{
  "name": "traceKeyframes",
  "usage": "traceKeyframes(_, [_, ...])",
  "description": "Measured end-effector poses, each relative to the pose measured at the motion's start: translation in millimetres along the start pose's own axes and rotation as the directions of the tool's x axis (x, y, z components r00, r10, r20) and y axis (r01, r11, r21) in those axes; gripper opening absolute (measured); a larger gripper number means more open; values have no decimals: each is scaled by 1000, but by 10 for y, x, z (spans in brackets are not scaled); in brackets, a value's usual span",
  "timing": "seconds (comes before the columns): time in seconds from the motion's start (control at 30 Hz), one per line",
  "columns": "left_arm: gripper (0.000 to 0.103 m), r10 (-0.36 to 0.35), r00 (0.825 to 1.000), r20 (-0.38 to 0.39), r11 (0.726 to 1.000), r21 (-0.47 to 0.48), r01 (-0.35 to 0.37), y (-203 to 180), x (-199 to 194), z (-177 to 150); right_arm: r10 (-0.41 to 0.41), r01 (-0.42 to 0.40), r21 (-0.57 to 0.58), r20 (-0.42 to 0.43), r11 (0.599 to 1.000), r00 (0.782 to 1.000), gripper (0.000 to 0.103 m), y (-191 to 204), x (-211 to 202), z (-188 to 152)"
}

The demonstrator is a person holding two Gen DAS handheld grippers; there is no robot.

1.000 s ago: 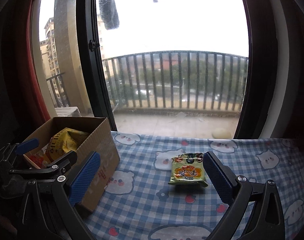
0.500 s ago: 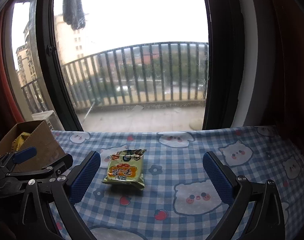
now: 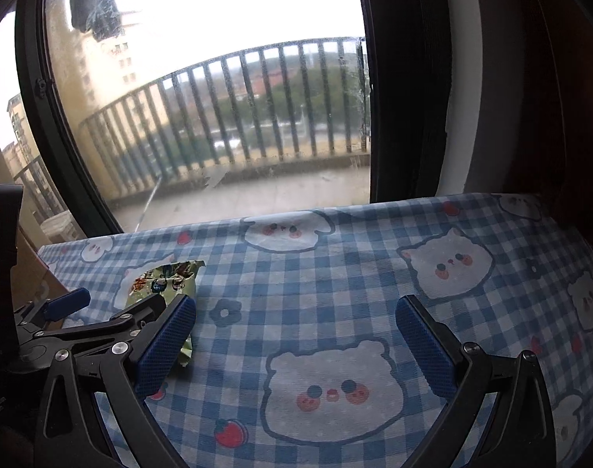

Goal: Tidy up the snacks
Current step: 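Grasp the green snack packet with the left tool, then lift and carry the green packet over the box with the left tool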

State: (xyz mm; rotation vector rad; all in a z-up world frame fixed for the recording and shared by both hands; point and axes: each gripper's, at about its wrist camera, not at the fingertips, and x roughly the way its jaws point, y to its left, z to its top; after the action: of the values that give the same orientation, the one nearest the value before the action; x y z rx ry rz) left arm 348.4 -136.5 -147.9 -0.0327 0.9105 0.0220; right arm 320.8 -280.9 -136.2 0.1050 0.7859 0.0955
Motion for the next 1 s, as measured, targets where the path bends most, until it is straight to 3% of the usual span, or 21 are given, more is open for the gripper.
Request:
traceKeyframes(0.2, [99, 9, 999, -50, 1000, 14, -8, -87, 293, -71, 4, -4, -8, -27, 1000, 1000, 103, -60, 176, -68])
traceKeyframes(0.3, [91, 13, 997, -78, 1000, 15, -12, -99, 407, -97, 0, -1, -15, -49, 1000, 999, 103, -60, 266, -100])
traceKeyframes(0.37, [87, 13, 998, -59, 1000, 11, -12, -90, 399, -99, 1, -2, -19, -62, 1000, 998, 103, -58, 308, -113])
traceKeyframes(0.4, [80, 11, 998, -57, 1000, 12, -10, -90, 381, -95, 2, -3, -19, -65, 1000, 998, 103, -57, 320, -116])
traceKeyframes(0.53, [80, 7, 999, -50, 1000, 27, -5, -73, 353, -109, 4, -5, -18, -66, 1000, 998, 103, -61, 329, -116])
traceKeyframes(0.7, [79, -6, 999, -49, 999, 35, 8, -2, 212, -185, 9, -10, -13, -64, 1000, 998, 103, -44, 304, -120])
traceKeyframes(1.0, [79, -49, 998, 41, 992, 115, 44, 47, -413, -353, 17, -16, 23, -51, 1000, 999, 103, 146, -35, -191])
